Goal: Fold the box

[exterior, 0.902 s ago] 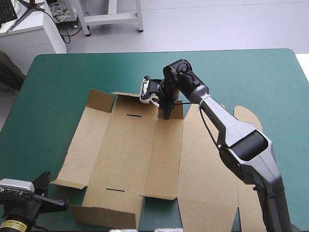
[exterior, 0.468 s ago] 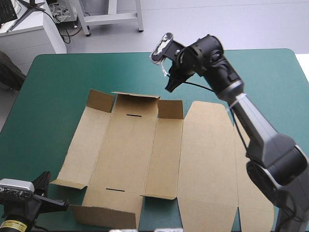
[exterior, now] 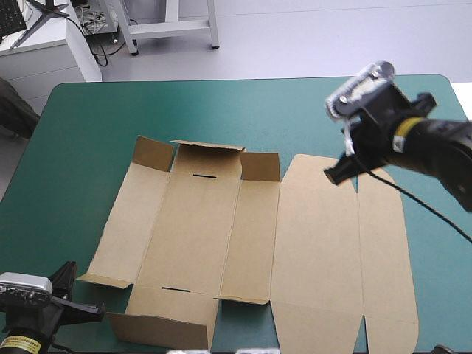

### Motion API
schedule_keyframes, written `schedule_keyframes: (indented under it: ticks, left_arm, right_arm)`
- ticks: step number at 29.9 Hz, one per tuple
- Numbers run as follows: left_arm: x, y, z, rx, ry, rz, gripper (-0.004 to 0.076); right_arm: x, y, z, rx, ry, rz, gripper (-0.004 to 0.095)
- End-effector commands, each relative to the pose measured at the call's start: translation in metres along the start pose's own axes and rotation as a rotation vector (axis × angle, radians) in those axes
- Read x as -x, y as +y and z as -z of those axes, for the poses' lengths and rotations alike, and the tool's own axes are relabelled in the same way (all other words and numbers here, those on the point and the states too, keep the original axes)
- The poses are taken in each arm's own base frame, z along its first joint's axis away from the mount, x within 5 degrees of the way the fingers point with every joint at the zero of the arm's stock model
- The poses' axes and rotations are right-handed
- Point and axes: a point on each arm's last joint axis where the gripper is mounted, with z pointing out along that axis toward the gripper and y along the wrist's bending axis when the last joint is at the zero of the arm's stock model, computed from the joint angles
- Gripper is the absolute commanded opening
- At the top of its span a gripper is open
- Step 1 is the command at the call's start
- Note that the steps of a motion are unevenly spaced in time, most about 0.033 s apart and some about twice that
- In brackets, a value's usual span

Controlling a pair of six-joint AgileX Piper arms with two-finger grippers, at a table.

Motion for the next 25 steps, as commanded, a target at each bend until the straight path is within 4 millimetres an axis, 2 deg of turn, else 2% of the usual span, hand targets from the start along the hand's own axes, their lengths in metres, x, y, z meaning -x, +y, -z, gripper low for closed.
schedule_keyframes:
  ticks: [1,2,3,4,5,6,10,14,17,20,23,25]
  left_arm:
    - [0.013,0.001,0.003,0.002,-0.084,-0.001,-0.001]
    - [0.013,0.001,0.003,0.002,-0.084,-0.001,-0.001]
    - [0.013,0.001,0.003,0.002,-0.084,-0.001,-0.001]
    - [0.013,0.001,0.003,0.002,-0.084,-0.001,-0.001]
    - [0.013,0.001,0.003,0.002,-0.084,-0.001,-0.001]
    - [0.013,0.001,0.003,0.002,-0.084,-0.001,-0.001]
    - [0.013,0.001,0.003,0.002,-0.084,-0.001,-0.001]
    - [0.013,0.001,0.003,0.002,-0.084,-0.001,-0.001]
    - [0.013,0.0,0.003,-0.005,-0.084,0.003,-0.0008]
    - [0.013,-0.001,0.003,-0.011,-0.084,0.001,0.0011]
    - [0.013,-0.001,0.003,-0.011,-0.084,0.001,0.0093]
    - [0.013,-0.001,0.003,-0.011,-0.084,0.001,0.0191]
  right_arm:
    - [-0.038,0.001,0.035,-0.034,-0.092,-0.058,-0.0012]
    - [-0.05,0.003,0.044,-0.038,-0.122,-0.075,-0.0012]
    - [-0.062,0.007,0.038,-0.033,-0.114,-0.087,-0.0012]
    - [-0.079,0.01,0.05,-0.039,-0.168,-0.098,-0.0012]
    - [-0.092,0.014,0.043,-0.032,-0.158,-0.115,-0.0012]
    - [-0.106,0.017,0.048,-0.033,-0.185,-0.136,-0.0012]
    - [-0.168,0.034,0.041,-0.022,-0.21,-0.207,-0.0012]
    - [-0.215,0.047,0.03,-0.029,-0.19,-0.262,-0.0012]
    - [-0.238,0.054,0.022,-0.025,-0.175,-0.288,-0.0012]
    - [-0.252,0.058,0.019,-0.021,-0.177,-0.311,-0.0013]
    - [-0.258,0.06,0.017,-0.017,-0.184,-0.315,-0.0013]
    - [-0.26,0.062,0.014,-0.007,-0.178,-0.32,-0.0013]
